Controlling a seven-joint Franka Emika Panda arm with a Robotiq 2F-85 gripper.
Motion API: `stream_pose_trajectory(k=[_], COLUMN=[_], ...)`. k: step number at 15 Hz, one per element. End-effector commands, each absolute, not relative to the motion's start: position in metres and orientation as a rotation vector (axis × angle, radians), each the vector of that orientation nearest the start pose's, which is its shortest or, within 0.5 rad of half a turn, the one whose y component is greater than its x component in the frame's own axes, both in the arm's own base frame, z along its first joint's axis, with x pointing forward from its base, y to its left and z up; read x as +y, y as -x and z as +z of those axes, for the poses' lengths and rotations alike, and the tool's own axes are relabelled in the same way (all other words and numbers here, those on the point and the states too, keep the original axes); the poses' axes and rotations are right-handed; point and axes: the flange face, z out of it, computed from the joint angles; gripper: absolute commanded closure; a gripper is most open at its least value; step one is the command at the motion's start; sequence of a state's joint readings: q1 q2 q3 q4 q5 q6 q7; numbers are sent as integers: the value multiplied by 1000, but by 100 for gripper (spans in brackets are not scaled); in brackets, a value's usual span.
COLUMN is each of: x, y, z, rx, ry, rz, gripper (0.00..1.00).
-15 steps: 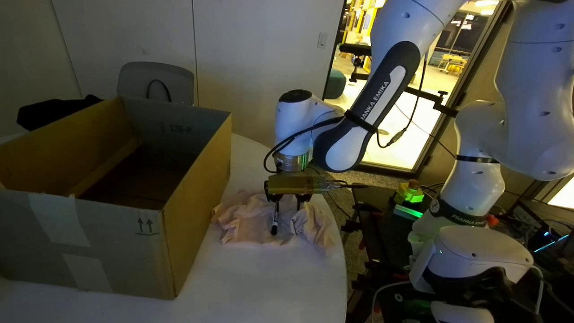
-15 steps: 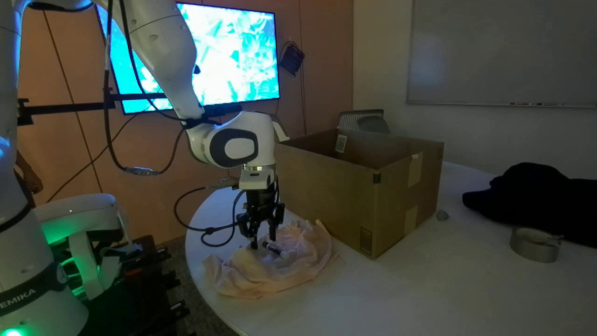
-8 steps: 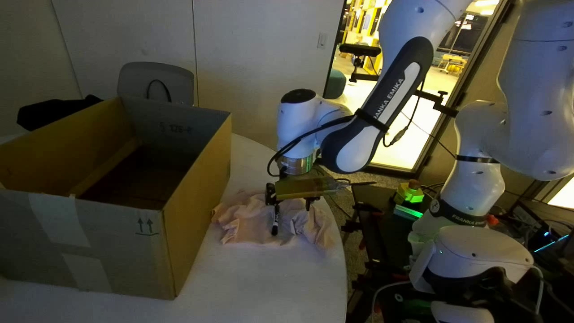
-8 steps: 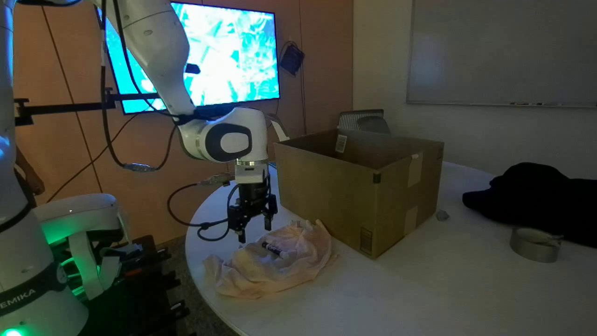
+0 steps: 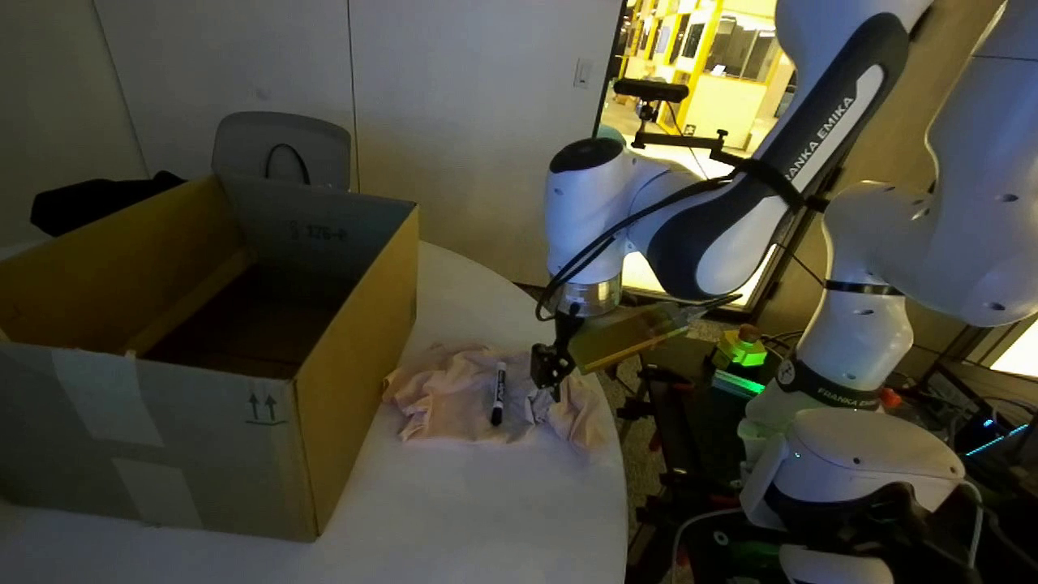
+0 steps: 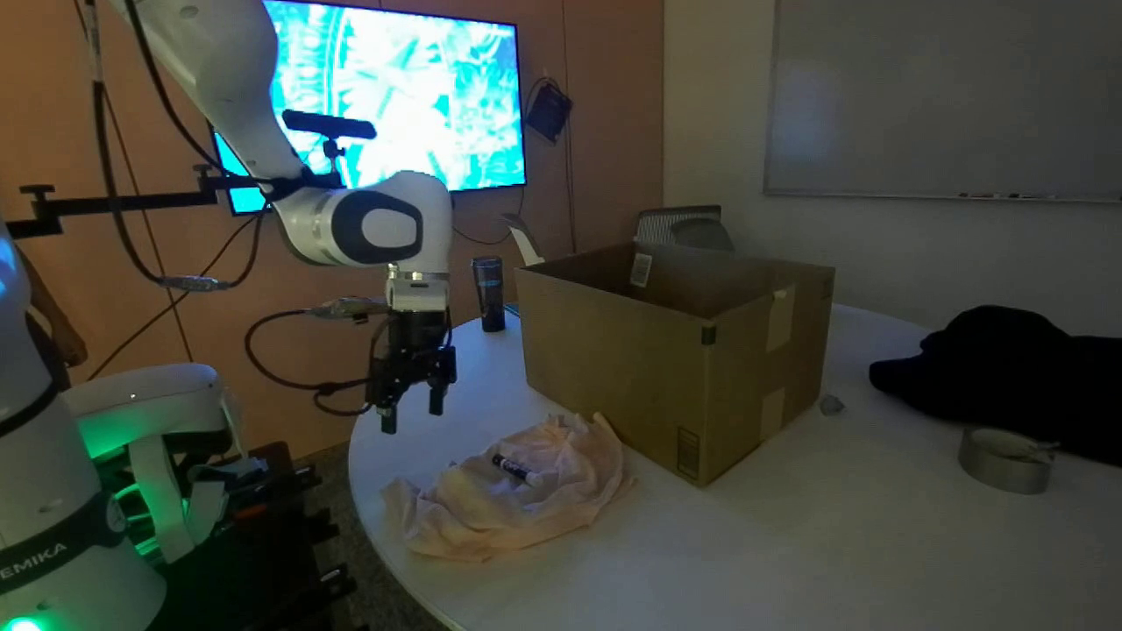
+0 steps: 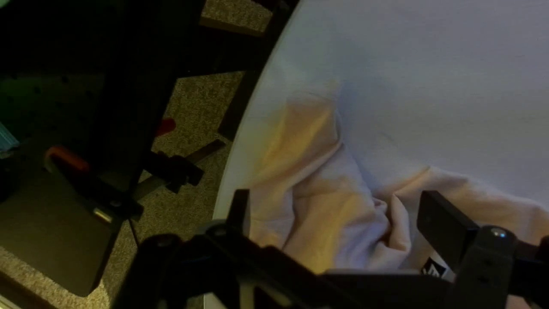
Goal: Put the marker in the shirt, fold the shirt then put it in the box
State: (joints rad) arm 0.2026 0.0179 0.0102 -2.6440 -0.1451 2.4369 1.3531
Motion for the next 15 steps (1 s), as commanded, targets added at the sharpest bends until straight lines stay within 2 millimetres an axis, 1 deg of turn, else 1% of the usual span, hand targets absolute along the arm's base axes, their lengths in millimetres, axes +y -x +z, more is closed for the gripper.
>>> stream_pose_trajectory(k=[1,4,5,7,10,12,15], x=[78,70,71,65,57,53,40], y=[-359,-343,-354,-351,-353,-354,-353], z=[220,202,197,191,177,164,142], rx=[1589,1536,1515,1451,1339,1224,1066], ry=[2947,2979,2988,3013,3052,3083,3121], rz=[241,313,334,344,338,321,315], gripper=[0,0,0,0,0,0,0])
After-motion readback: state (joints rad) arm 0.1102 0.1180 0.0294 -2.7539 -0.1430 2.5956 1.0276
